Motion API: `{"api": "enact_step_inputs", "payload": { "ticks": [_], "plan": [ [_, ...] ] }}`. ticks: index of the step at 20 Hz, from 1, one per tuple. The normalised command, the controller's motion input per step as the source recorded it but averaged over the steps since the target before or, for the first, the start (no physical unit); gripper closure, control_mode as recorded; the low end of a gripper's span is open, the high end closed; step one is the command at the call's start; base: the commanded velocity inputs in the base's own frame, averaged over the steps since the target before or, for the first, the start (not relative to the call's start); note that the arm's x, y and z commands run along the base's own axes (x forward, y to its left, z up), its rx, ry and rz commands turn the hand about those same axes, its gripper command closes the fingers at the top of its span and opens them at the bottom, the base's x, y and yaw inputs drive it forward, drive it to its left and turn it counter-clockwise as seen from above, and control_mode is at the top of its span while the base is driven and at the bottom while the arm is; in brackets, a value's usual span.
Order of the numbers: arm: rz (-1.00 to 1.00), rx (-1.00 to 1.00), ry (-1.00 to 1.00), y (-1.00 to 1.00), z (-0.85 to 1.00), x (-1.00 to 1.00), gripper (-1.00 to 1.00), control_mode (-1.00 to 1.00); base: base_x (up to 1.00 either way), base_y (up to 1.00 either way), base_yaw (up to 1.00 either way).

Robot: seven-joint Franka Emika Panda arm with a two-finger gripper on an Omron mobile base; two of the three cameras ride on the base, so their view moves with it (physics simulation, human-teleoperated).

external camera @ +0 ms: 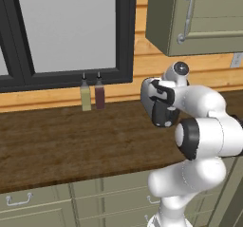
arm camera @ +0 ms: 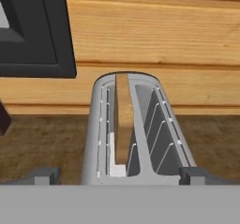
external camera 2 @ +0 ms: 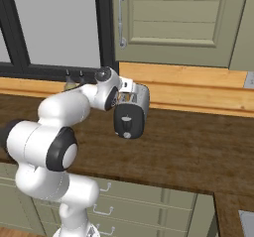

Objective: Start the toaster. Once the lever pops up, take the bread to the plate on the dining counter.

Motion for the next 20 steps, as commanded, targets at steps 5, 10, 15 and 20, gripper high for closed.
{"api": "enact_step_inputs", "payload": {
  "ticks": [5,10,15,20],
  "plan": [
    [0.0,0.0,0.0,-0.14,-0.13,0.19,-1.0,-1.0,0.0,0.0,0.0],
    [0.0,0.0,0.0,-0.14,-0.17,0.13,-1.0,-1.0,0.0,0.0,0.0],
    [0.0,0.0,0.0,-0.02,-0.03,0.08,-1.0,-1.0,0.0,0.0,0.0],
    [0.0,0.0,0.0,0.0,0.0,0.14,-1.0,-1.0,0.0,0.0,0.0]
  ]
}}
